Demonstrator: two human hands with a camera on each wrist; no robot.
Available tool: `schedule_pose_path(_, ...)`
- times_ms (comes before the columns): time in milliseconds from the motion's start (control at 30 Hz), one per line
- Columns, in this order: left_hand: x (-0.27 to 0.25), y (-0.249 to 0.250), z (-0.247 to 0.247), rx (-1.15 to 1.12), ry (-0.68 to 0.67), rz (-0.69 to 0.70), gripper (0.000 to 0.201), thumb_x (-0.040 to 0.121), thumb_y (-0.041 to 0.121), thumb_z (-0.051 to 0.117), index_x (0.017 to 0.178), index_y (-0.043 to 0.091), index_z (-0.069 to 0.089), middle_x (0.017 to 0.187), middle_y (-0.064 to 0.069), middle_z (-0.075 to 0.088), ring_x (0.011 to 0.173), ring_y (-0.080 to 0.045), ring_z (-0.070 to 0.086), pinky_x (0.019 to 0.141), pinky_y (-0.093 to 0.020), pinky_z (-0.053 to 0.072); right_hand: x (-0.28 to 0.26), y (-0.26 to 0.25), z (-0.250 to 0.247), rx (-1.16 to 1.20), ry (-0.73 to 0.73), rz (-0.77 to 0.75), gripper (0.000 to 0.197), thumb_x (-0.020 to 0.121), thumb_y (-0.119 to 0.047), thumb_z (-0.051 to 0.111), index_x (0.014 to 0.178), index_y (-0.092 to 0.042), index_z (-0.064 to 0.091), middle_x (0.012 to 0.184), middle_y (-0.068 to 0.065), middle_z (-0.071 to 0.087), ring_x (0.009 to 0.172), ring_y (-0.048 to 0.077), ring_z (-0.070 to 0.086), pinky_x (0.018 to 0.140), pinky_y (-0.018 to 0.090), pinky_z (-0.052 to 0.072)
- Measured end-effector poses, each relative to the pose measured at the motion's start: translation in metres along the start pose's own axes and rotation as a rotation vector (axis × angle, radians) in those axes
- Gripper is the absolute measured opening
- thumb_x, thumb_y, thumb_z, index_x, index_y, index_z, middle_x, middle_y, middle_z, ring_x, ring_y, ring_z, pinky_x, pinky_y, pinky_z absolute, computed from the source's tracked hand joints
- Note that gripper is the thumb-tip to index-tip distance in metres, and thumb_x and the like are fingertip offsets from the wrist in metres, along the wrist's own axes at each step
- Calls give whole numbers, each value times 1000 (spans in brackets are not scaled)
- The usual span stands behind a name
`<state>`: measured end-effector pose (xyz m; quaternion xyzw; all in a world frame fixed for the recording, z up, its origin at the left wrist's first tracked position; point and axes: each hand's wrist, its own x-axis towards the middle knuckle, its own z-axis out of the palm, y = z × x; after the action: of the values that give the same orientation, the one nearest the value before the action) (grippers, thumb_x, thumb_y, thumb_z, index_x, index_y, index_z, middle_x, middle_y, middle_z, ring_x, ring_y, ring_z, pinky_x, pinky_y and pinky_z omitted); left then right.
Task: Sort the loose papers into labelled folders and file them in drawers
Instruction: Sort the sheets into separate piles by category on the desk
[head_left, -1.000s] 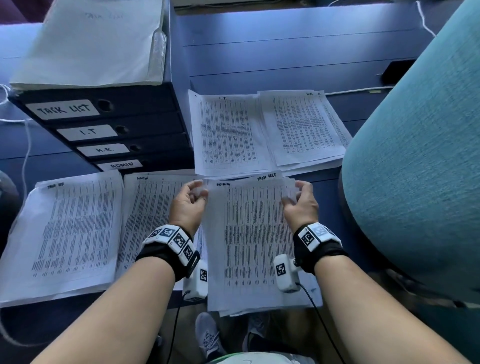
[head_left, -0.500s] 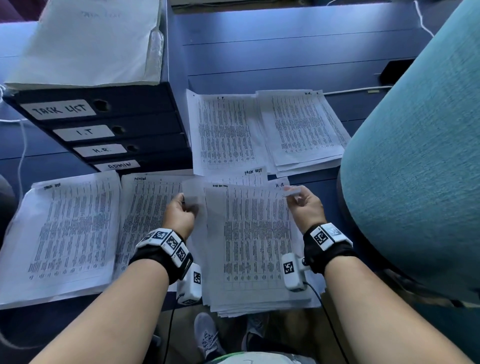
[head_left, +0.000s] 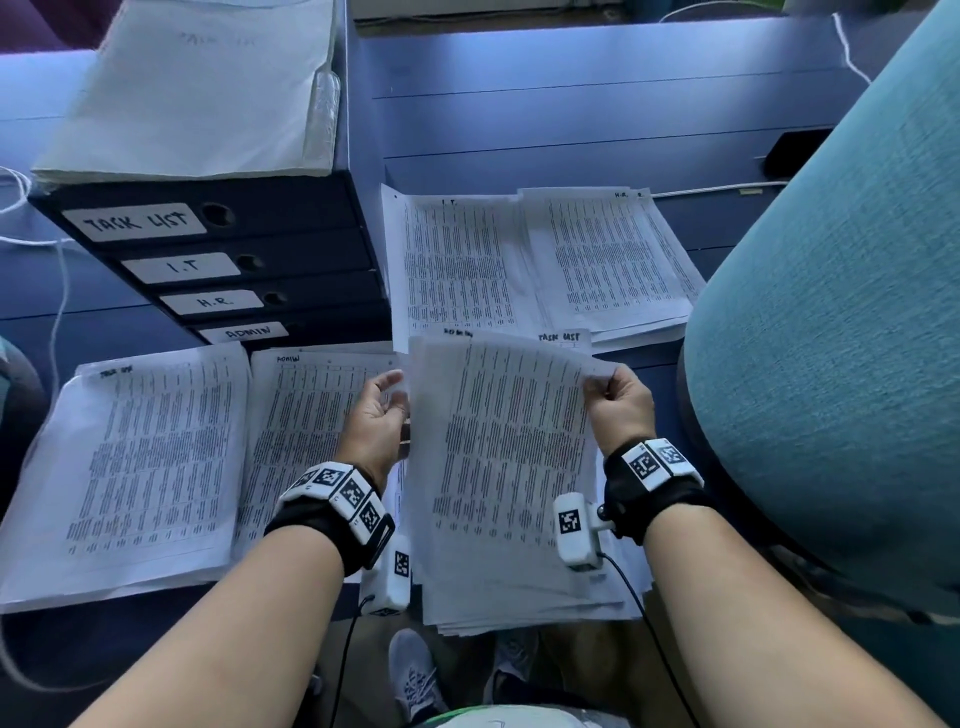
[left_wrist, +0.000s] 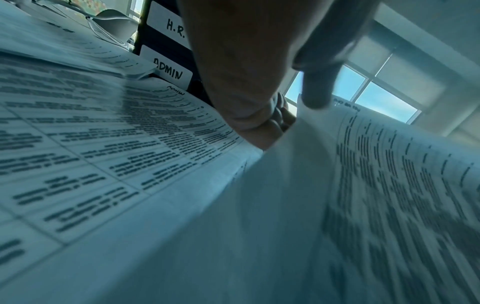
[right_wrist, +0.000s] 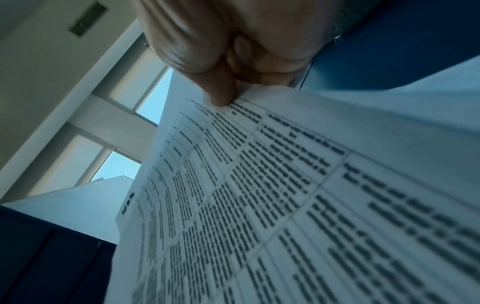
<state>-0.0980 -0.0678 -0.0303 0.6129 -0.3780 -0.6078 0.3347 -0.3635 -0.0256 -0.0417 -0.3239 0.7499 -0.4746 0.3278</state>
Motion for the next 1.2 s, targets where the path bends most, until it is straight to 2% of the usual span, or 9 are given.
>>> schedule_pose_path(100, -12, -4, -4, 132, -108, -22, 42, 85, 11, 71, 116, 28, 48, 103, -10, 69, 101, -28, 66, 91, -49, 52, -1, -9, 2, 23, 76, -12, 5, 93, -19, 61, 97, -18, 58, 81, -1, 62, 73, 15, 58, 57, 12, 47)
schedule_pose_path(267, -18, -8, -17, 233, 39, 81, 42, 84, 5, 72, 119, 19, 54, 103, -5, 70, 96, -19, 68, 90, -40, 55, -16, -15, 16, 91, -192, 70, 37, 89, -16, 65, 120, -22, 47, 95, 3, 67, 86, 16, 68, 73, 31, 56)
schedule_pose_path(367, -18, -5, -31, 185, 117, 83, 37, 86, 6, 70, 118, 15, 55, 98, -3, 70, 89, -14, 67, 83, -32, 54, -36, -16, 29, -101, -402, 67, 22, 90, -13, 63, 109, -19, 55, 99, -3, 66, 91, 11, 66, 73, 20, 52)
schedule_pose_path(467, -22, -3, -51, 286, 90, 34, 35, 86, 18, 72, 118, 11, 58, 108, -7, 68, 93, -20, 65, 85, -38, 54, -48, -11, 45, -203, -342, 22, 10, 89, -13, 64, 96, -15, 56, 88, -1, 65, 78, 15, 62, 66, 26, 52)
schedule_pose_path(667, -38, -12, -96, 518, 221, 15, 31, 89, 12, 67, 117, 2, 60, 104, -10, 66, 87, -23, 61, 78, -30, 49, -75, -25, 77, -164, -422, 3, 29, 84, -31, 71, 94, -9, 54, 88, 7, 65, 76, 21, 63, 70, 37, 57)
schedule_pose_path(767, -37, -20, -124, 660, 291, -16, 25, 89, 16, 66, 113, 7, 65, 106, -12, 70, 89, -27, 64, 85, -37, 54, -88, -29, 95, -249, -411, -84, 28, 88, -30, 67, 76, -13, 48, 69, 3, 54, 60, 15, 48, 54, 29, 46)
schedule_pose_path(867, -39, -22, -148, 738, 394, -20, 31, 89, 10, 61, 120, 11, 58, 103, -13, 68, 79, -25, 60, 69, -30, 50, -95, -33, 106, -336, -317, -155, 33, 92, -19, 61, 66, -20, 41, 66, -5, 48, 58, 11, 43, 51, 22, 37)
schedule_pose_path(1000, -40, -28, -167, 704, 433, -19, 65, 84, -16, 46, 134, 23, 31, 87, -4, 52, 58, -22, 53, 47, -28, 44, -95, -37, 107, -311, -151, -230, 16, 94, -12, 56, 78, -16, 53, 84, -2, 56, 77, 17, 58, 70, 30, 51)
schedule_pose_path(1200, -34, -30, -169, 873, 352, 19, 52, 85, -14, 49, 124, 16, 64, 135, -11, 48, 107, -24, 54, 91, -26, 46, -89, -54, 101, -87, 130, -412, 12, 96, -31, 49, 92, -21, 55, 91, 9, 59, 77, 25, 60, 67, 39, 53)
